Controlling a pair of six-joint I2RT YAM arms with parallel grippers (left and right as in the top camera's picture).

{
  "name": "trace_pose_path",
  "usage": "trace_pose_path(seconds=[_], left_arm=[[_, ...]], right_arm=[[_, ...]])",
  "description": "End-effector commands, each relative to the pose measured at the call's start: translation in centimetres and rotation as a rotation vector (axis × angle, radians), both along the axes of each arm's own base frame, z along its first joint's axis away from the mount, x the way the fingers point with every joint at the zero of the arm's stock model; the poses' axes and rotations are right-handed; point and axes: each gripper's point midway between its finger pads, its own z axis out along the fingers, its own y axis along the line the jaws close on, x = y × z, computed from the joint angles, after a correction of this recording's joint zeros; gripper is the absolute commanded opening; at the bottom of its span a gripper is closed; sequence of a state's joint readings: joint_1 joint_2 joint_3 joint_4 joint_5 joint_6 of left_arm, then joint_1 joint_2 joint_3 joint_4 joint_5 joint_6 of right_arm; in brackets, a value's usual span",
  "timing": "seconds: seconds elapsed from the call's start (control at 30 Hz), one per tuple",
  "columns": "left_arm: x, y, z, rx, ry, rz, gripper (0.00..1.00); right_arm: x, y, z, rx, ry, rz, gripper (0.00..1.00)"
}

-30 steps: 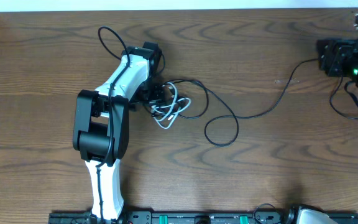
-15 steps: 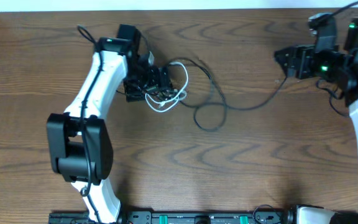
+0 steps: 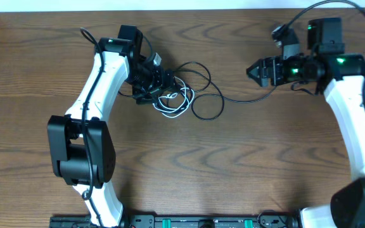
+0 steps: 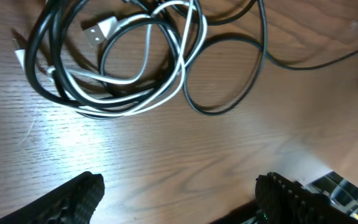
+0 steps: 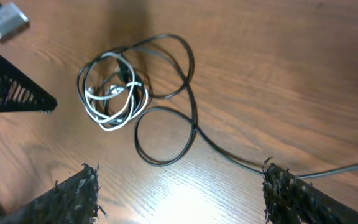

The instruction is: Untangle cables

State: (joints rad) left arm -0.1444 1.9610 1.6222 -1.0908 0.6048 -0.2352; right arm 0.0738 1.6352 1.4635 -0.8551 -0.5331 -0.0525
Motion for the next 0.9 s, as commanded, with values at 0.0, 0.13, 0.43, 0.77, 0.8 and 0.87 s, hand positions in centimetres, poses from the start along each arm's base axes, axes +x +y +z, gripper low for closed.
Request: trace_pose_path(seconds=[0.0, 0.13, 0.43, 0.77, 0.8, 0.87], left_arm=[[0.7, 1.2, 0.1, 0.074, -0.04, 0.003, 0.84], [1.0, 1.1, 0.1, 0.072, -0.052, 0.002, 0.84], [0.7, 2.1, -2.3, 0.17, -0.027, 0.05, 0.84], [0.2, 0.1, -3.4, 0.17, -0.049, -0.003, 0.84], [0.1, -0.1, -3.4, 0.169, -0.052, -0.008, 0.84], [0.0, -0.6, -3.4, 0.171, -0.056, -0.02, 0.84]], right_arm=[[0.2, 1.9, -1.2, 0.004, 0.023, 0.06, 0.81], [0.2, 3.3, -3.7, -0.01, 0.07, 0.107, 0.72], [1.9, 5.8, -11.7, -0.22, 0.113, 0.139, 0.57], [4.3, 8.1, -17.8, -0.378, 0.041, 0.167, 0.52], [4.5, 7.9, -18.2, -0.394, 0.039, 0.162, 0.52], [4.5, 7.7, -18.9, -0.415, 0.049, 0.157, 0.51]])
